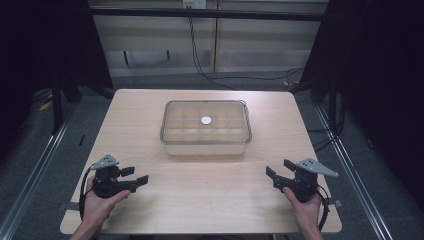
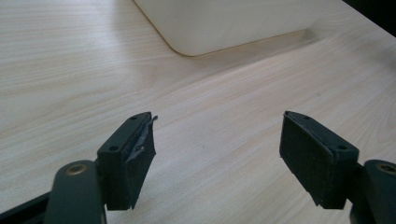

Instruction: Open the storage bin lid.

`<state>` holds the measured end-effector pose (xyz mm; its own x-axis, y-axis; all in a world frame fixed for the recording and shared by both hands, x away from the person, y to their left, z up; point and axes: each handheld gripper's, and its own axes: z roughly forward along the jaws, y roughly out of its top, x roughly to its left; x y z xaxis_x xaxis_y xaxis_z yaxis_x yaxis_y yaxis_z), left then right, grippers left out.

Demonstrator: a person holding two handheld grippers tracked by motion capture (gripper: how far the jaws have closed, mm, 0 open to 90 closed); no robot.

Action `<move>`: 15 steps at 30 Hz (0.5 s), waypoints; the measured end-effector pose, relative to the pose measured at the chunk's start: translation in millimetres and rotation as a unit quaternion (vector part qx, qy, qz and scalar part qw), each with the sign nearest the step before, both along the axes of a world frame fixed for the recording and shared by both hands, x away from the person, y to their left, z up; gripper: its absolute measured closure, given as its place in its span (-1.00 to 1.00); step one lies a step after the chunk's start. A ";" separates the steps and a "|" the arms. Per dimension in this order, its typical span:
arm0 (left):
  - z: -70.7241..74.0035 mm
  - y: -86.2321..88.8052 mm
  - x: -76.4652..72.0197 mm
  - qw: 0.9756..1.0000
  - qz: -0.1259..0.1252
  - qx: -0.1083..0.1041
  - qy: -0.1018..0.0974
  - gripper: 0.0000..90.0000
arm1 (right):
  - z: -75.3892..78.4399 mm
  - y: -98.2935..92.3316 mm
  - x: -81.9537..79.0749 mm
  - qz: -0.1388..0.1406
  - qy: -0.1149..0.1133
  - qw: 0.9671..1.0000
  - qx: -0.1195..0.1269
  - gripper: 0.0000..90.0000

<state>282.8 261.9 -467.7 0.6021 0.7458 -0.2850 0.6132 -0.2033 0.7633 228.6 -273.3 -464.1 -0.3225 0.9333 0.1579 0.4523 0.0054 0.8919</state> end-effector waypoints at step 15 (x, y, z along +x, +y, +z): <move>0.7 1.6 -1.2 1.000 0.004 -0.006 -0.004 -0.44 | -3.5 2.1 -1.3 0.035 0.053 0.998 0.009 -0.30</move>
<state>281.6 263.5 -467.0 0.5986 0.7470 -0.2893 0.6085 -0.1892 0.7706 227.3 -271.2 -467.6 -0.3669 0.9062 0.2104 0.5430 0.0250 0.8394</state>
